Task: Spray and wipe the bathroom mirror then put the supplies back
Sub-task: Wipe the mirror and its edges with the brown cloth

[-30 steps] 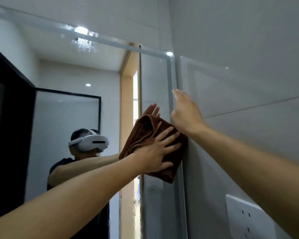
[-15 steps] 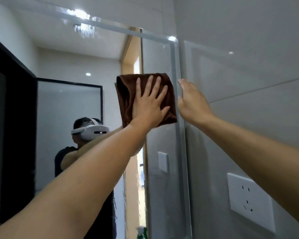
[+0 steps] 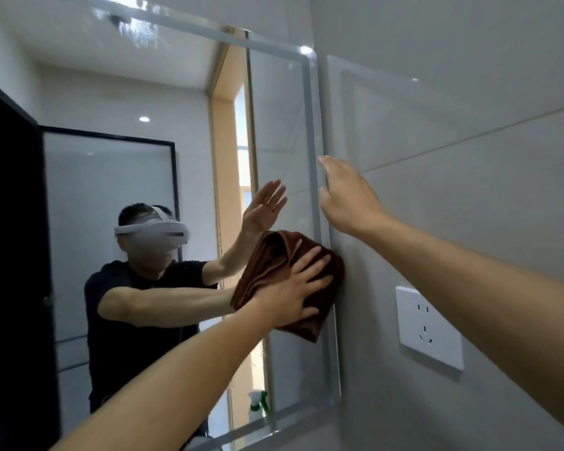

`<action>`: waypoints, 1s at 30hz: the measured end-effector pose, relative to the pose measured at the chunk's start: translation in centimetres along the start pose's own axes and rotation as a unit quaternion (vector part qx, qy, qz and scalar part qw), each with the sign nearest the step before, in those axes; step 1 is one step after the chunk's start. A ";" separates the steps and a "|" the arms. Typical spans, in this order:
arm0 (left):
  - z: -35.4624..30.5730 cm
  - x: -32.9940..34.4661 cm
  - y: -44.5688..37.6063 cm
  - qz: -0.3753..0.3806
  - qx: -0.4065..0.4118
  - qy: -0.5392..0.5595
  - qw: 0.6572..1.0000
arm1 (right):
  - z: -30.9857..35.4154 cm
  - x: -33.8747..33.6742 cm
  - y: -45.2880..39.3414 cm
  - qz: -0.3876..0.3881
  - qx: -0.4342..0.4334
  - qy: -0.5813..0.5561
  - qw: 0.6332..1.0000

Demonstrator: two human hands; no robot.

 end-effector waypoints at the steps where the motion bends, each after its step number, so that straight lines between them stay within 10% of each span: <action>1: 1.7 -1.1 -0.8 -0.008 -0.005 -0.002 1.000 | -0.1 0.1 0.2 0.002 -0.004 0.002 1.000; 10: 6.2 -6.4 -3.6 -0.127 -0.218 -0.063 0.965 | -2.5 2.1 3.0 0.023 0.023 -0.006 0.999; 17: -7.5 5.1 2.6 -0.020 -0.043 0.043 0.998 | -4.3 2.2 5.7 0.045 0.054 -0.004 0.998; 23: -5.0 3.9 4.1 0.031 0.088 0.049 0.994 | -4.7 2.2 7.8 0.066 0.050 0.000 0.997; 30: 5.2 -5.0 0.0 -0.099 -0.162 0.000 0.982 | -4.6 2.4 7.9 0.070 0.026 0.007 0.997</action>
Point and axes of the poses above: each hand's wrist, its own y-axis away from the middle knuckle, its own x-axis out of the palm, z = x × y, the point moved 2 cm from there along -y, towards the middle knuckle, and after that the axes turned 2 degrees about y, right-handed, at the moved point
